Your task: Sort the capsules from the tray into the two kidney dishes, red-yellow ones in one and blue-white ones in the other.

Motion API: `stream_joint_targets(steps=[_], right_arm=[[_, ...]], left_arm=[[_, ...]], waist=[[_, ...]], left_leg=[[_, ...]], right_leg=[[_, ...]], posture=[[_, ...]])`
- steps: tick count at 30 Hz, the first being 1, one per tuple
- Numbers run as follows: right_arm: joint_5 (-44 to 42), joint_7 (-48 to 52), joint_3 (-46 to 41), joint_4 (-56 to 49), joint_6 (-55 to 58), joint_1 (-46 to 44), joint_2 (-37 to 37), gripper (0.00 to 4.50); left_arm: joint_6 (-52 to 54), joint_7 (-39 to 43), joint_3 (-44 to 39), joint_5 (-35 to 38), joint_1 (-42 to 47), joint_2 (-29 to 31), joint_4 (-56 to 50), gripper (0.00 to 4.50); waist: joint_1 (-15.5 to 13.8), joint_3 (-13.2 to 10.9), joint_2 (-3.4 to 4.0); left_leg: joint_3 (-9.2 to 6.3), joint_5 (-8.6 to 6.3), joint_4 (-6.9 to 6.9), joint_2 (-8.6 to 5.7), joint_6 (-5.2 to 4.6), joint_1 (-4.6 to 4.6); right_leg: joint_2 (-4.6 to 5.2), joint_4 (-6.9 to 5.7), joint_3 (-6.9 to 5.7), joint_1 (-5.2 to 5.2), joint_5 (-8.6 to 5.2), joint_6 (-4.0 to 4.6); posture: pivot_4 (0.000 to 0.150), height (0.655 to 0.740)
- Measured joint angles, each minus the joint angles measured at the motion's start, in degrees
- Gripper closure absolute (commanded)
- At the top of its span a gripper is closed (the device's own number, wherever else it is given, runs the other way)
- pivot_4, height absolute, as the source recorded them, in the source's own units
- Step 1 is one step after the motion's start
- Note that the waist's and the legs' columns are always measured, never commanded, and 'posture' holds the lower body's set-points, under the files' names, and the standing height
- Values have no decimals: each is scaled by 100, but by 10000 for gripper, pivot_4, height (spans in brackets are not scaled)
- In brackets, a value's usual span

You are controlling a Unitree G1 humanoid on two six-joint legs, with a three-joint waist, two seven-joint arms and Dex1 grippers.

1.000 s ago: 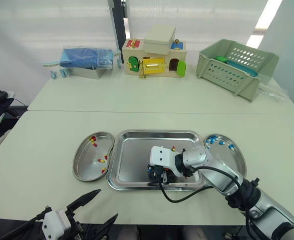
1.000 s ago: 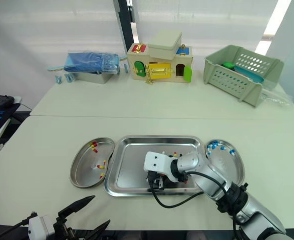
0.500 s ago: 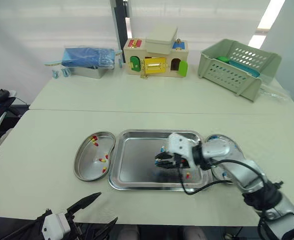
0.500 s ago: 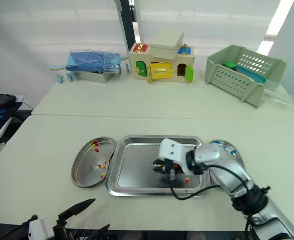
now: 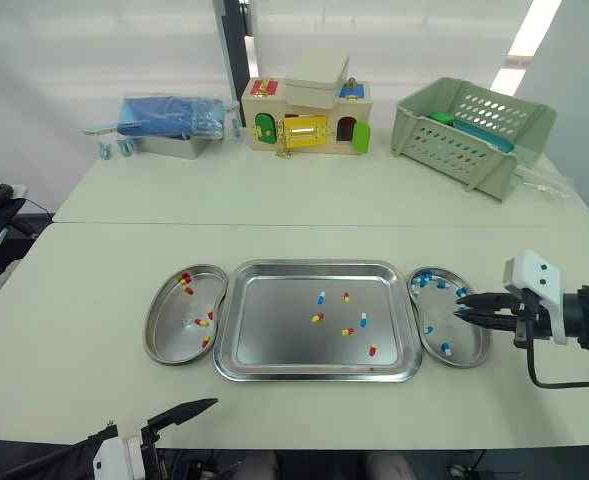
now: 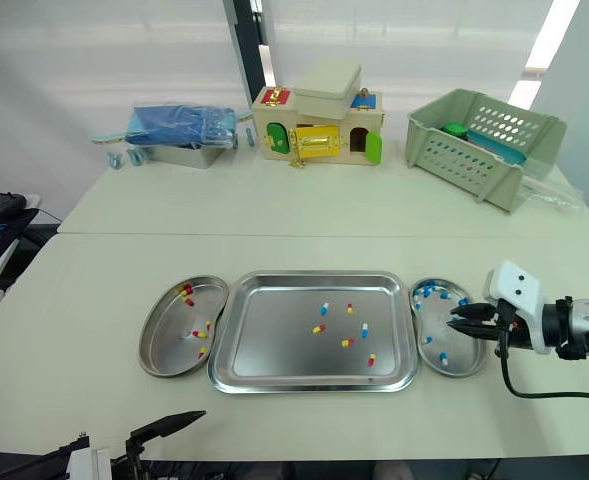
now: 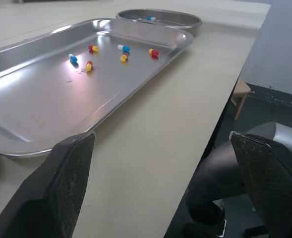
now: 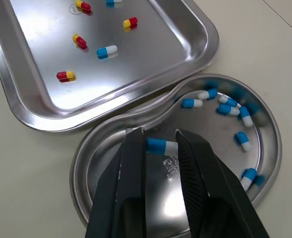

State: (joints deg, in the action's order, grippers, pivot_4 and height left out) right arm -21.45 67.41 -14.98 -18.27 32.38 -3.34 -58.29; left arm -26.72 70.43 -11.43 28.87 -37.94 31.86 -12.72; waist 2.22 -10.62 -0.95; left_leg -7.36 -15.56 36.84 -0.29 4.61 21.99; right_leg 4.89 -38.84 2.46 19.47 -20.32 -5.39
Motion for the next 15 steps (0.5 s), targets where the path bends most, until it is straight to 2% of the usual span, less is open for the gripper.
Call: stream_joint_targets(steps=[9, 11, 15], right_arm=[[80, -233, -63, 118, -202, 210, -21, 38894], [116, -263, -53, 173, -236, 212, -21, 31672], [119, -280, -1, 279, -307, 207, -18, 21444]], left_arm=[[174, 47, 78, 26, 234, 182, -7, 0], [197, 44, 78, 30, 232, 195, -10, 0], [262, 27, 77, 31, 222, 208, -30, 0]], waist=[[-22, 0, 0], [-28, 0, 0], [-30, 0, 0]], left_leg=[[-2, 0, 0, -1, 0, 0], [-3, 0, 0, -1, 0, -1], [-3, 0, 0, -1, 0, -2]], right_leg=[[2, 4, -2, -6, 0, 0], [2, 5, -3, -7, 0, 0], [1, 6, -3, -7, 0, 0]], posture=[[1500, 7400], [1500, 7400], [1500, 7400]])
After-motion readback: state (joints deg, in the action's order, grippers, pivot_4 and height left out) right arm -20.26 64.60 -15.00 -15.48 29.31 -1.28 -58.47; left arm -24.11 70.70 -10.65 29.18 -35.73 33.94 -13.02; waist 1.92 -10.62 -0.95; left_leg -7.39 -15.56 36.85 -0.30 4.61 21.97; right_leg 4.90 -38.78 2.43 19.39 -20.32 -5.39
